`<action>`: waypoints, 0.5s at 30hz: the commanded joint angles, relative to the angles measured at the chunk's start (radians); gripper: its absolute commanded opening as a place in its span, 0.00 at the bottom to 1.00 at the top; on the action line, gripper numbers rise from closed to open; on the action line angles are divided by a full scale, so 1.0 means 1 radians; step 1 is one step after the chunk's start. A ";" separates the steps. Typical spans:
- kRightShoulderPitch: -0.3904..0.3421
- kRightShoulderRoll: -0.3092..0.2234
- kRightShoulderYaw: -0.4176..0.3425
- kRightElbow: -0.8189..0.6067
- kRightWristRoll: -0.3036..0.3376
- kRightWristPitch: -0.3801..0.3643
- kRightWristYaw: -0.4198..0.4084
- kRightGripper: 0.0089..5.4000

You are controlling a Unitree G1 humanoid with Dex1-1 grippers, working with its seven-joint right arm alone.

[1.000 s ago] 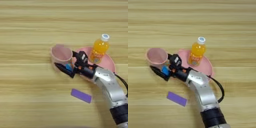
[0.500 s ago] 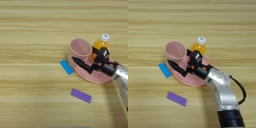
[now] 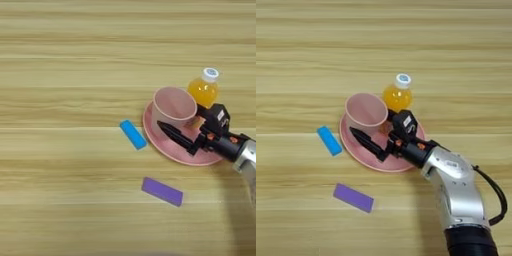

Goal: Move the objects on the table

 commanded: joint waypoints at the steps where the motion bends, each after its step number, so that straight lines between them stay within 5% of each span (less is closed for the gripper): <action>1: -0.043 -0.038 -0.025 -0.007 -0.005 -0.039 -0.018 0.80; 10: -0.050 -0.038 -0.022 0.065 -0.021 -0.067 -0.018 0.81; 15: -0.051 -0.032 -0.017 0.073 -0.024 -0.072 -0.019 0.94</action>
